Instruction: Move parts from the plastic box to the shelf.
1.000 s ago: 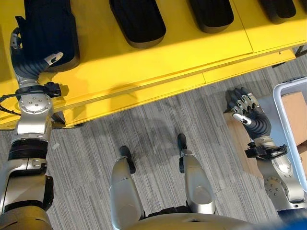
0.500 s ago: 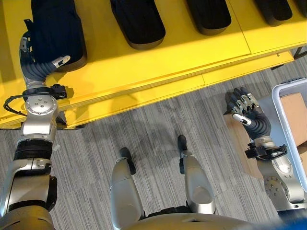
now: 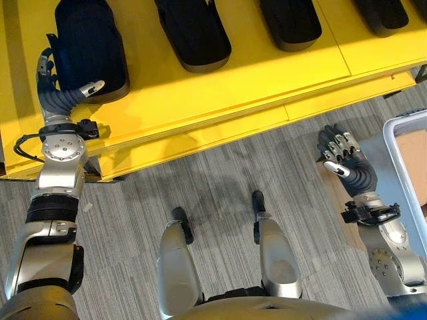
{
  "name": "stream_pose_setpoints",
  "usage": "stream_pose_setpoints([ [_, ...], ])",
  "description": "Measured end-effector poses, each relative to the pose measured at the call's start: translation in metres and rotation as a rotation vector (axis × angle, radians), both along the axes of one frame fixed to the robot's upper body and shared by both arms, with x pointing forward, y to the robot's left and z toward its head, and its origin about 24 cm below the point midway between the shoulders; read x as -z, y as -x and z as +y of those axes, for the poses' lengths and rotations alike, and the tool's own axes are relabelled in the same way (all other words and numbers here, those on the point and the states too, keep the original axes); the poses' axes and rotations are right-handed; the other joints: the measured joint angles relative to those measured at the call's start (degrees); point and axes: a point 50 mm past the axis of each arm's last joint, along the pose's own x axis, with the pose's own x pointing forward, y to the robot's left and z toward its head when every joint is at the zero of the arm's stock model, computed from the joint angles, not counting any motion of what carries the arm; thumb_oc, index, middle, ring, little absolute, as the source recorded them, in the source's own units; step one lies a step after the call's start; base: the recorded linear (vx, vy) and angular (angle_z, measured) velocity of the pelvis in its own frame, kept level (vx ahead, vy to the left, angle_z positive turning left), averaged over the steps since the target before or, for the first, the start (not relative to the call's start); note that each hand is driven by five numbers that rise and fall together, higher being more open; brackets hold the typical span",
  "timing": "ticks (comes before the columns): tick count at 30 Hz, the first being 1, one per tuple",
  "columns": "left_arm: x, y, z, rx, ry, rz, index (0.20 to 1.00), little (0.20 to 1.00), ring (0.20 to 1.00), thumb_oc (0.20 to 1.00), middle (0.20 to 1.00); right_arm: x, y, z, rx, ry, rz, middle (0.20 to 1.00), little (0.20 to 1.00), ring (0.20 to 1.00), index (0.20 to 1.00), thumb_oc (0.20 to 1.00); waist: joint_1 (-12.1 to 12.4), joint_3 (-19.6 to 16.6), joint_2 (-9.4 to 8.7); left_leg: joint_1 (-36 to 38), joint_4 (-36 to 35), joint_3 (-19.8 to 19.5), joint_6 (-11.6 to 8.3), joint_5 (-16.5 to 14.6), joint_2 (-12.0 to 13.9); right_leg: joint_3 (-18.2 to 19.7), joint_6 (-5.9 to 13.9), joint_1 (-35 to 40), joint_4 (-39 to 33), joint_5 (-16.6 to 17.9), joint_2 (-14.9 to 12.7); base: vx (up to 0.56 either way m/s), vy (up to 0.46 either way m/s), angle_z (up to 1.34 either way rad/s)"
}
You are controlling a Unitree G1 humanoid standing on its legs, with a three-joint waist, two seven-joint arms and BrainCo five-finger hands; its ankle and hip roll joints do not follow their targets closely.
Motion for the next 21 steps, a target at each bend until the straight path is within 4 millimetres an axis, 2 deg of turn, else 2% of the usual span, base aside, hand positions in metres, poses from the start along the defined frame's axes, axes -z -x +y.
stream_pose_setpoints([
  [9, 0.002, -0.001, -0.001, 0.010, 0.001, 0.009, 1.000, 1.000, 1.000, 1.000, 1.000, -0.001, 0.000, -0.001, 0.003, 0.001, -0.005, 1.000, 1.000, 1.000, 1.000, 1.000, -0.03, -0.01, 0.19, 1.32, -0.37, 0.17, 0.10, 0.05, -0.57, 0.03, 0.02, 1.10, 0.06, -0.02, -0.67, 0.00, 0.000, 0.00],
  [16, 0.008, 0.002, 0.000, 0.019, -0.001, 0.036, 1.000, 1.000, 1.000, 1.000, 1.000, -0.005, 0.000, -0.008, 0.030, 0.007, -0.018, 1.000, 1.000, 1.000, 1.000, 1.000, 0.84, -0.82, 2.11, 2.30, -1.54, 0.17, 0.17, 0.54, -1.26, -0.03, 0.13, 1.73, -0.03, -0.11, -1.12, 0.00, -0.003, 0.01],
  [21, 0.014, 0.009, 0.009, -0.009, 0.011, 0.044, 1.000, 1.000, 1.000, 1.000, 1.000, -0.005, 0.000, -0.010, 0.036, 0.010, -0.020, 1.000, 1.000, 1.000, 1.000, 1.000, 1.02, -1.26, 2.81, 4.36, -3.20, 0.07, 0.17, 1.31, -2.08, -0.68, 0.26, 3.33, 0.43, -0.96, -1.82, -0.03, -0.021, 0.09],
])
